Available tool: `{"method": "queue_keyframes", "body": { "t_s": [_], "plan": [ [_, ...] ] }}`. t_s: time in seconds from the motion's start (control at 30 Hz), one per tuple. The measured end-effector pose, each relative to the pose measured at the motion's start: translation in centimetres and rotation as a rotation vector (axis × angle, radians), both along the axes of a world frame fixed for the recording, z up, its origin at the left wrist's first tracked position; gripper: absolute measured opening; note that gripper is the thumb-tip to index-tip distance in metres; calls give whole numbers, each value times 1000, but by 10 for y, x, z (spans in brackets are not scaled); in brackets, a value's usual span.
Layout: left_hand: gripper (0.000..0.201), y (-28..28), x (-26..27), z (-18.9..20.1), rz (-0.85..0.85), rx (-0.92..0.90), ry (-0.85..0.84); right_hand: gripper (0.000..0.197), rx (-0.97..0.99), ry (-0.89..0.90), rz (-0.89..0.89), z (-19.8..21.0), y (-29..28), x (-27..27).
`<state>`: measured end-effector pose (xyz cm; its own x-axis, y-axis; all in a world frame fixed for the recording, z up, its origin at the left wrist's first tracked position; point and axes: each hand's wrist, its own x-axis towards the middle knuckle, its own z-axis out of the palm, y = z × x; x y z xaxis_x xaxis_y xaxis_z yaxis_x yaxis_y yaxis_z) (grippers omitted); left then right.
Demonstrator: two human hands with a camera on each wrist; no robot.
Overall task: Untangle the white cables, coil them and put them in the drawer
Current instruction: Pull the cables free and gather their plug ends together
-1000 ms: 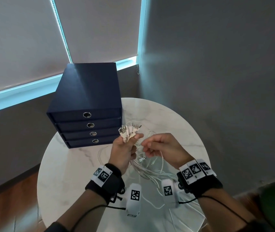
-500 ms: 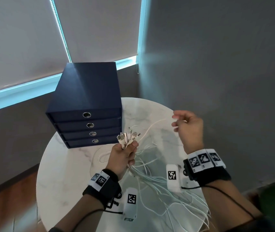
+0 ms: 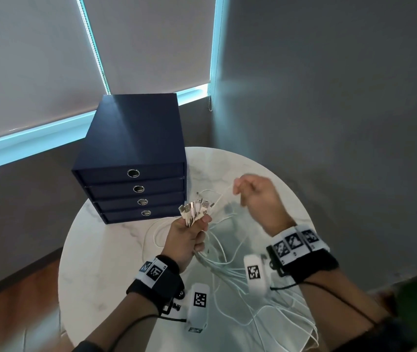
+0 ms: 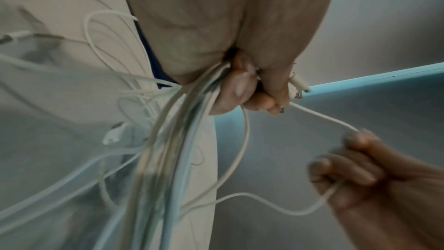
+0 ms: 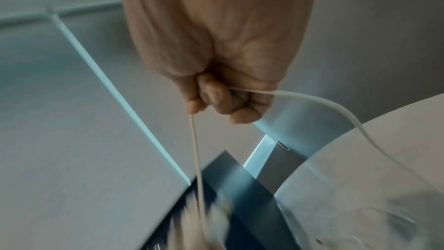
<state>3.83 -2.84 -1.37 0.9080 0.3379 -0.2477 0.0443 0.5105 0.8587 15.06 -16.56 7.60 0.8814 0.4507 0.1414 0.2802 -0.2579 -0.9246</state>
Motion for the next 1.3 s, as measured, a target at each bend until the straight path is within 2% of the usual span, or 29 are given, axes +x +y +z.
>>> {"method": "queue_keyframes", "body": {
  "t_s": [0.13, 0.2, 0.27, 0.33, 0.37, 0.4, 0.43, 0.5, 0.53, 0.6, 0.8, 0.9, 0.97, 1.07, 1.17, 1.3],
  "plan": [
    [12, 9, -9, -21, 72, -50, 87, 40, 660, 170, -299, 61, -16, 24],
    [11, 14, -14, -32, 109, -81, 137, 37, 824, 171, -405, 88, -30, 36],
    [12, 16, -16, -38, 141, -86, 165, 30, 854, 150, -486, 98, -44, 48],
    [13, 15, -15, -36, 154, -70, 173, 28, 807, 127, -561, 94, -55, 56],
    [14, 14, -13, -33, 153, -62, 169, 30, 721, 93, -601, 88, -59, 58],
    [15, 13, -12, -29, 148, -54, 159, 32, 555, 35, -619, 81, -63, 59],
    [14, 11, -10, -25, 141, -44, 147, 34, 284, -32, -596, 72, -67, 61],
    [8, 8, -8, -16, 111, -13, 118, 28, -323, -79, -410, 48, -72, 62],
    [5, 6, -6, -11, 89, 3, 98, 26, -540, -66, -310, 37, -72, 59],
    [10, 2, -3, -1, 54, 32, 71, 29, -720, -60, -180, 18, -66, 47],
    [20, -7, 7, 14, -9, 112, 74, 29, -500, -267, 165, -8, -27, 5],
    [14, -9, 8, 18, -16, 120, 53, 19, -507, -164, 310, -12, -12, -8],
    [7, -8, 6, 18, -23, 117, 41, 22, -485, -127, 355, -12, -7, -12],
    [6, -5, 1, 13, -4, 78, 59, 24, -396, -134, 270, -8, -7, -9],
    [10, -1, -3, 7, 22, 8, 90, 28, -188, -107, 88, 1, -13, 8],
    [15, -1, -2, 8, 5, -32, 74, 31, -102, -115, -62, 14, -21, 22]
  ]
}}
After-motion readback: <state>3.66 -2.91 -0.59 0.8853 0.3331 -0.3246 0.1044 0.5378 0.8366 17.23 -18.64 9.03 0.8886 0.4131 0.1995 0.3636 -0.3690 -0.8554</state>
